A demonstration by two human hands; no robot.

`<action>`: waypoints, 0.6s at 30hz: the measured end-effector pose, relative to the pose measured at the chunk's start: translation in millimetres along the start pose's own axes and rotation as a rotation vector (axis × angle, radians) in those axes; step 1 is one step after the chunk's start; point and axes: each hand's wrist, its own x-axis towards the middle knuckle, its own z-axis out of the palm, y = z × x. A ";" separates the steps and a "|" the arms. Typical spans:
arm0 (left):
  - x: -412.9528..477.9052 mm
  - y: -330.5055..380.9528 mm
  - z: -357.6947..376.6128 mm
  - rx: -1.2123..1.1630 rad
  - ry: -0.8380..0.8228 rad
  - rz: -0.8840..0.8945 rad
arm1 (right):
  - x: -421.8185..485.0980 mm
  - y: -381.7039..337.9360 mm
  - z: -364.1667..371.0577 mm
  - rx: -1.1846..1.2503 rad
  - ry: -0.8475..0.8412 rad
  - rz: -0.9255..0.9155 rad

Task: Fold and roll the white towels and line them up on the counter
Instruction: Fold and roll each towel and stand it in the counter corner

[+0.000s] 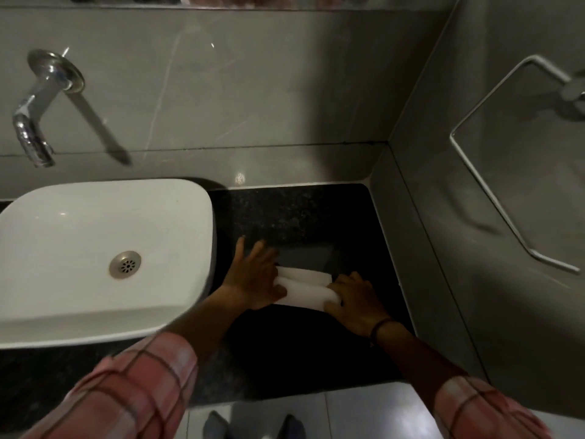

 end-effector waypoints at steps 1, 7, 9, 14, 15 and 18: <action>13.9 -0.9 -7.4 0.002 0.008 -0.037 | 7.6 -1.8 -6.4 0.155 -0.053 0.081; 46.9 16.8 -9.1 -0.090 0.129 -0.154 | 18.7 -6.3 7.0 0.706 -0.020 0.563; 42.4 25.1 3.4 -0.217 0.072 -0.194 | 13.0 -14.1 12.8 0.766 -0.039 0.681; 24.1 67.1 23.3 -0.539 -0.118 -0.363 | 3.0 -43.1 16.0 0.990 -0.059 0.907; 23.9 71.3 26.2 -0.607 -0.150 -0.358 | 1.6 -50.0 15.5 1.077 -0.052 0.940; 39.7 74.5 25.1 -0.764 -0.143 -0.286 | -1.2 -66.7 11.4 1.410 0.014 1.006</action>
